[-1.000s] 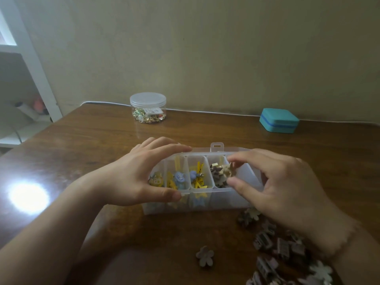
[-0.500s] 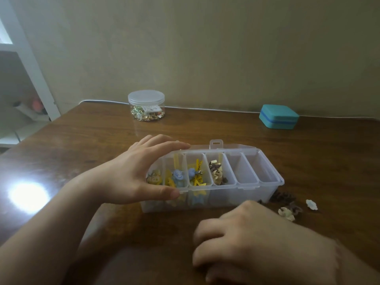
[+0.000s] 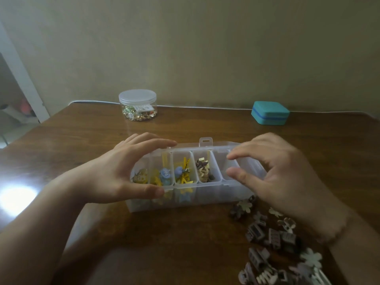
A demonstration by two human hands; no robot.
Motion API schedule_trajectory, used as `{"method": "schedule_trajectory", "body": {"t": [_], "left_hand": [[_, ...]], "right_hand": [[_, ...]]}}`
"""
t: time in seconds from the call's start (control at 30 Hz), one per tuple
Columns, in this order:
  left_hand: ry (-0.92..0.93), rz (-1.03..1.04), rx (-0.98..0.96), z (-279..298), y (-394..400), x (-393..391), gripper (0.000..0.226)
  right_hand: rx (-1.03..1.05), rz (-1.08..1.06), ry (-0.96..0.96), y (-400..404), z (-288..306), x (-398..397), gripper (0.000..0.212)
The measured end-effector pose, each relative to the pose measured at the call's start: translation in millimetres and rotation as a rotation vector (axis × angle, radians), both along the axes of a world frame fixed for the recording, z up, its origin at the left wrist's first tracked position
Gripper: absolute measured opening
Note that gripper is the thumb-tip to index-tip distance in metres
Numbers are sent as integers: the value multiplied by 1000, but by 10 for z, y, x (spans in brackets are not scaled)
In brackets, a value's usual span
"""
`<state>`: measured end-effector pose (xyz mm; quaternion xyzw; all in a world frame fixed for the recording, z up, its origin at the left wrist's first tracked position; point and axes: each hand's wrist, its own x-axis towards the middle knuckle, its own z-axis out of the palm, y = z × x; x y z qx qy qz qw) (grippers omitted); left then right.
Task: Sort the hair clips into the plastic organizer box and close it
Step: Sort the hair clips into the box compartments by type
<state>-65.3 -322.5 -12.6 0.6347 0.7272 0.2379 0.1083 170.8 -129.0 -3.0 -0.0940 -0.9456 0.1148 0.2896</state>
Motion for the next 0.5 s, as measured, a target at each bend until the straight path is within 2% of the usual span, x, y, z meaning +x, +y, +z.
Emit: {"method": "schedule_trajectory", "body": {"t": [0.07, 0.13, 0.23, 0.3, 0.37, 0.47, 0.5], "left_hand": [[-9, -3, -7, 4, 12, -13, 88], [-27, 5, -11, 7, -8, -26, 89], [-38, 20, 0, 10, -38, -47, 90], [-39, 27, 2, 29, -51, -53, 91], [-34, 27, -12, 54, -62, -47, 91], [-5, 34, -40, 94, -72, -18, 93], [21, 49, -44, 106, -68, 2, 94]], "right_hand": [[-77, 75, 18, -13, 110, 95, 24], [-79, 162, -85, -31, 169, 176, 22], [54, 170, -394, -98, 134, 200, 37], [202, 197, -497, -136, 63, 146, 41], [258, 234, -581, -160, 22, 105, 38], [207, 271, -475, -147, 74, 98, 27], [104, 273, -382, -146, 100, 113, 25]]}}
